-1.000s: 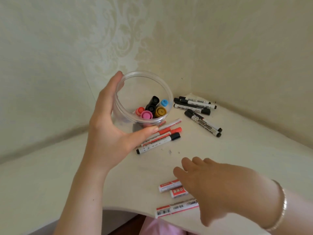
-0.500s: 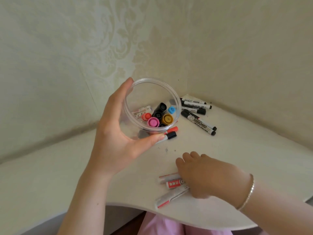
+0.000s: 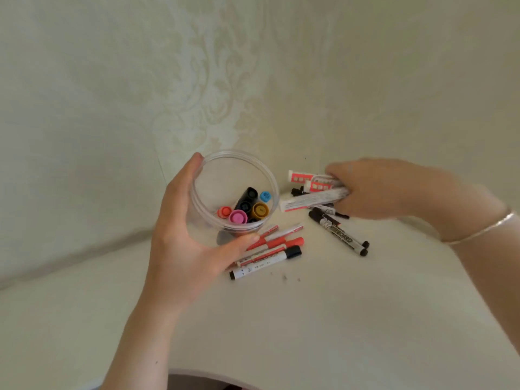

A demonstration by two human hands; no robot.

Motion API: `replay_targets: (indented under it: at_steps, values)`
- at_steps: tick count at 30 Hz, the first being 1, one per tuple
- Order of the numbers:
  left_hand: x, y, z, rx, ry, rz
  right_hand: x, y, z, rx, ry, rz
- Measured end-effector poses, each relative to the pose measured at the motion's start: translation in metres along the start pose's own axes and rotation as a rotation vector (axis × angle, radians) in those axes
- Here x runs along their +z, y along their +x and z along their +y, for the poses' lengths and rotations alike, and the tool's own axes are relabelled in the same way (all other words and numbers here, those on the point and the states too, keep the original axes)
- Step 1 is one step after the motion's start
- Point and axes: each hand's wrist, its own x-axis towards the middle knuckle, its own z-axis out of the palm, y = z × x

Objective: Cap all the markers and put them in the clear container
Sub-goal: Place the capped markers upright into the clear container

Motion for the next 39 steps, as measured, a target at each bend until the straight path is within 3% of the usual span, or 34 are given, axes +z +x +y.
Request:
replay_targets:
  at_steps: [5,11,15,22,28,31,39]
  values:
    - [0.002,0.015,-0.002,-0.025,0.044,-0.001,-0.053,0.014,-0.018,-0.054,-0.09,0.157]
    - [0.014,0.034,-0.008,-0.034,0.082,-0.079,-0.056,0.045,-0.07,-0.198,-0.472,0.149]
    - [0.023,0.045,-0.011,-0.062,0.105,-0.153,-0.05,0.073,-0.096,-0.279,-0.573,0.122]
    - [0.026,0.051,-0.03,-0.168,0.037,-0.125,-0.047,0.108,-0.1,-0.411,-0.35,0.032]
    - [0.025,0.057,-0.046,-0.202,-0.133,-0.137,-0.039,0.13,-0.086,-0.466,0.206,-0.077]
    - [0.025,0.06,-0.052,-0.209,-0.221,-0.119,-0.035,0.137,-0.079,-0.467,0.366,-0.134]
    - [0.022,0.063,-0.054,-0.238,-0.142,-0.088,-0.034,0.142,-0.064,-0.472,0.738,-0.135]
